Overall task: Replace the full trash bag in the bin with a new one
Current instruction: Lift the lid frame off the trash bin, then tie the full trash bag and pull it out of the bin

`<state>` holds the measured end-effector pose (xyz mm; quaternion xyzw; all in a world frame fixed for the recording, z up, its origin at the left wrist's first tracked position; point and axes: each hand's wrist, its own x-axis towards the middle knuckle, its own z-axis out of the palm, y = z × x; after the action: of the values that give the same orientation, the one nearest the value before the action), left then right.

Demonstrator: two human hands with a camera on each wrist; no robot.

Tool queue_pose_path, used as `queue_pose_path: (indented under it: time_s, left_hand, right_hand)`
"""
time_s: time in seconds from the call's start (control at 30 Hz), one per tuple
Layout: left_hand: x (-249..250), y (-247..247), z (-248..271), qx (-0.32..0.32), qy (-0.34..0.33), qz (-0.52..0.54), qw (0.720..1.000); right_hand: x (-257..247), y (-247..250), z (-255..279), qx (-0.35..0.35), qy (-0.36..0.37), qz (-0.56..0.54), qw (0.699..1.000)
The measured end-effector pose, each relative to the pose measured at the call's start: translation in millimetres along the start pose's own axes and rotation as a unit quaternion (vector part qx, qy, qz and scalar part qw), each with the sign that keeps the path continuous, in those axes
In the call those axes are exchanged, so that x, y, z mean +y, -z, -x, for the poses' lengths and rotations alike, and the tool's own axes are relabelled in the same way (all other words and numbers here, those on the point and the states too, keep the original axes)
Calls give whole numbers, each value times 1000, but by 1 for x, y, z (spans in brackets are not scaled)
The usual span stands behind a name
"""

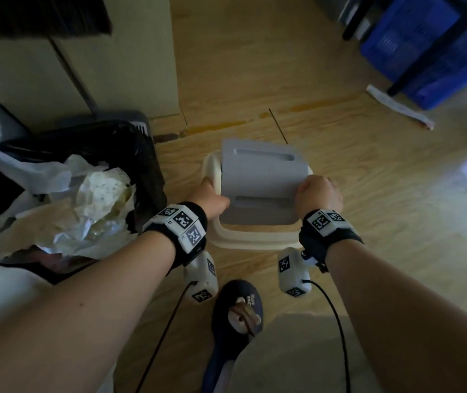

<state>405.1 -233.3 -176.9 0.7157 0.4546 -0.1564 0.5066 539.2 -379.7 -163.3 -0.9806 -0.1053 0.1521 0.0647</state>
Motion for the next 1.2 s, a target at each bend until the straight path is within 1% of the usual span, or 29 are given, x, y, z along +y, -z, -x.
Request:
queue_pose_path:
  time_s: [0.17,0.3,0.37,0.43,0.57,0.7,0.8,0.9,0.97,1.07,1.2]
  left_hand:
    - [-22,-20,-33,-25,53,1,998]
    - [-32,-33,-42,-48,94,12,994]
    - [-32,-34,-44,-50,96,18,994]
    - [-31,-34,-45,-52,82,15,995]
    - [-24,-28,-40,-53,44,-16,998]
    - [-4,-7,-20,-24,-18,-49,998]
    - [10,19,2,29,-73,-127,989]
    - [19,46,28,100,-124,-182,970]
    - [22,67,46,132,-154,-212,956]
    - [16,100,72,172,-167,-232,943]
    - [-8,143,107,192,-152,-221,944]
  right_hand:
    - [-8,-34,-16,-71,-13,18,997]
    - [-10,-53,-21,-132,-31,11,991]
    - [-13,-57,-21,-172,-33,5,985]
    - [-16,-58,-20,-193,-26,8,981]
    - [-26,-49,-12,-157,10,5,988]
    - [-47,-24,1,-134,84,-5,987]
    - [-64,-1,16,-116,138,-17,983]
    - [-85,21,36,-106,183,-35,977]
    - [-100,34,52,-101,214,-42,971]
    - [-125,51,77,-84,271,-48,958]
    - [-161,71,111,-71,326,-48,942]
